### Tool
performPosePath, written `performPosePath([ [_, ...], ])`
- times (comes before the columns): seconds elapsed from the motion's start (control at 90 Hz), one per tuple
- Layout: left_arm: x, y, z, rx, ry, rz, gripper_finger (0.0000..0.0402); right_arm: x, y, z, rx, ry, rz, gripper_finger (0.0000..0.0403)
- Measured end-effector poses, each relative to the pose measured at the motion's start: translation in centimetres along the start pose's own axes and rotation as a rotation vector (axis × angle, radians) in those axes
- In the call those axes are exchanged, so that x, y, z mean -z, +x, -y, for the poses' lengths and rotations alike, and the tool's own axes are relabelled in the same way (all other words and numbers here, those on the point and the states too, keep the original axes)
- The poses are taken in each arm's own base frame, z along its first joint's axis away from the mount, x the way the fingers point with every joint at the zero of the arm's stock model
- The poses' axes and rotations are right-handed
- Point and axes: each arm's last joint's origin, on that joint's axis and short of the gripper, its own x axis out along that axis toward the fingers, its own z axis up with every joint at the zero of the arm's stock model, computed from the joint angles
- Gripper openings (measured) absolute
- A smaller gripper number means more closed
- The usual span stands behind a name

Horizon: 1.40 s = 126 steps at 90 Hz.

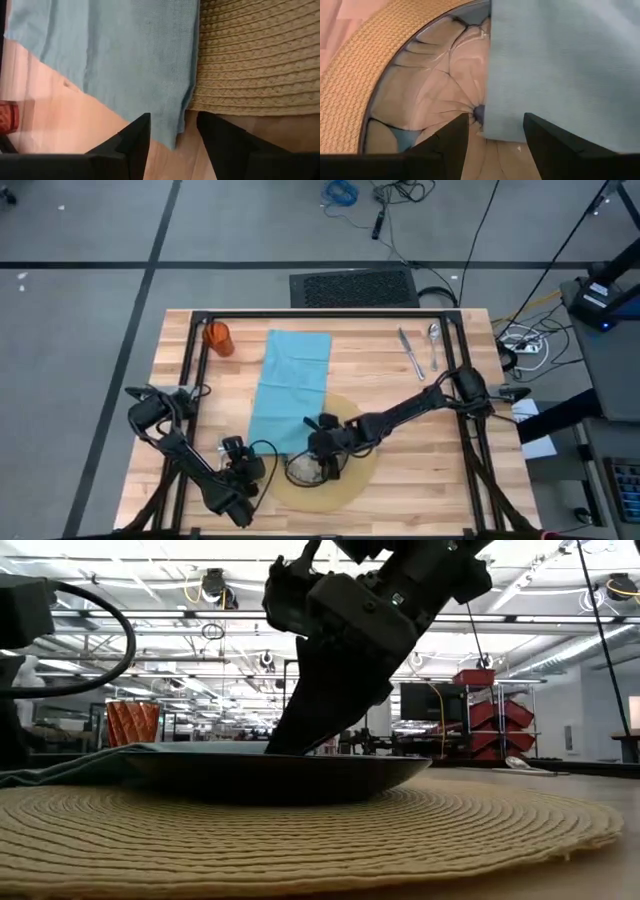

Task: Set table place
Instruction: Fold the blue napkin

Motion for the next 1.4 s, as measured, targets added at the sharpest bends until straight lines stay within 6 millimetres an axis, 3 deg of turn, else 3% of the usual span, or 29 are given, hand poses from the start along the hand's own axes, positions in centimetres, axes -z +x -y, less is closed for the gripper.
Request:
performPosePath([
  [0.389,-0.8,0.5,-0.2,0.025,0.033,-0.046,0.0153,0.8,1.7,0.0,0.010,0.008,-0.015,0.0121],
  [0.522,-0.9,0.6,-0.2,0.035,0.034,-0.054,0.0114,0.9,1.7,-0.2,0.013,0.003,-0.019,0.0091],
  [0.744,-0.9,0.6,-0.2,0.032,0.026,-0.058,0.0011,0.7,1.1,-0.3,0.006,-0.014,-0.021,0.0012],
  [1.033,-2.4,-1.7,-1.6,-0.122,-0.012,-0.001,0.0000,0.6,0.7,-0.3,0.029,-0.029,-0.013,0.0002],
  [1.178,-3.7,-3.6,-1.9,-0.140,-0.016,0.058,0.0000,-0.3,-1.4,-0.2,0.060,-0.050,0.012,0.0001],
  [1.4,-5.4,-6.2,-3.0,-0.184,-0.009,0.118,0.0000,-2.5,-7.7,0.4,0.187,-0.057,0.074,0.0000],
])
